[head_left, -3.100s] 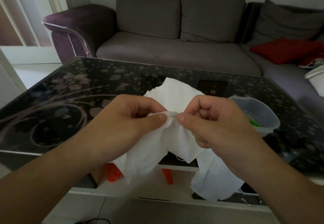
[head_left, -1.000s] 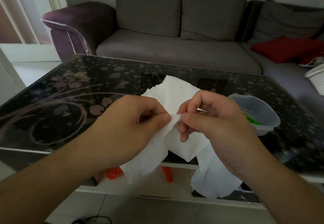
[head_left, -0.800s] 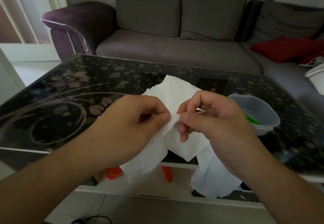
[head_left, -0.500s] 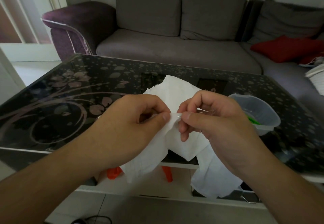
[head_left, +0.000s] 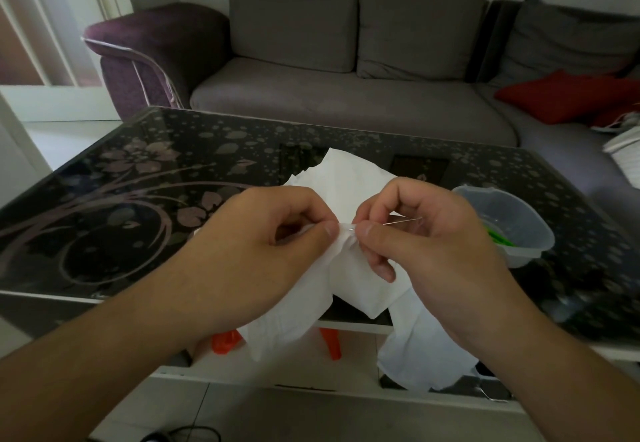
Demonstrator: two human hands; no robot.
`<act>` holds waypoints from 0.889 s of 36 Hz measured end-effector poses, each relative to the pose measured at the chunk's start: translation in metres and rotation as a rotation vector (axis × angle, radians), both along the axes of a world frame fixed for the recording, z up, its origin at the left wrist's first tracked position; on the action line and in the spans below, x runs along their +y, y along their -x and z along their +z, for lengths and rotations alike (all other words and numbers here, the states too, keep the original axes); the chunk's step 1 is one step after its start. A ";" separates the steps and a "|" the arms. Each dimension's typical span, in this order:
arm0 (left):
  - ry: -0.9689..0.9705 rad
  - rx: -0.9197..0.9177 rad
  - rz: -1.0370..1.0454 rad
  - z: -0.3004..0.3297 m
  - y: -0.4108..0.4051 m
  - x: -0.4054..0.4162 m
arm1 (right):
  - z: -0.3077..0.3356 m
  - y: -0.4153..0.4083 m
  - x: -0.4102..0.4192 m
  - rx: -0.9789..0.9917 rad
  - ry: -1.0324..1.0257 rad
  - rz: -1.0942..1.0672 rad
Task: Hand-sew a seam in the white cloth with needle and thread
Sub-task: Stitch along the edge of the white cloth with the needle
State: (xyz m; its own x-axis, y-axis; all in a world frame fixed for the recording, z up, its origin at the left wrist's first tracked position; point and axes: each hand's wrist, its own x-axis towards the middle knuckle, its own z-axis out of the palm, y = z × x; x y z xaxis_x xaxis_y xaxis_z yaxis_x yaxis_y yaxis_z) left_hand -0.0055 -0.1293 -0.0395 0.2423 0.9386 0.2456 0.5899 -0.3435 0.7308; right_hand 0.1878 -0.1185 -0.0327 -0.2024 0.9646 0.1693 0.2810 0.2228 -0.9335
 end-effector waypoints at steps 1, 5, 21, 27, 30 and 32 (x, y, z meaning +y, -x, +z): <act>-0.003 0.002 0.005 0.000 0.000 0.000 | 0.000 0.001 0.000 -0.010 -0.008 -0.008; 0.006 0.000 0.022 -0.001 -0.001 -0.001 | -0.003 0.002 0.001 -0.010 -0.034 -0.018; 0.010 -0.064 0.016 -0.001 -0.001 -0.002 | -0.010 0.008 -0.004 -0.079 -0.086 -0.106; 0.001 -0.098 -0.006 0.000 -0.001 -0.002 | -0.012 0.011 -0.004 -0.061 -0.090 -0.100; 0.005 -0.100 -0.015 0.000 0.000 -0.002 | -0.013 0.011 -0.004 -0.050 -0.085 -0.094; 0.009 -0.101 -0.019 0.001 0.000 -0.002 | -0.013 0.010 -0.004 -0.037 -0.081 -0.089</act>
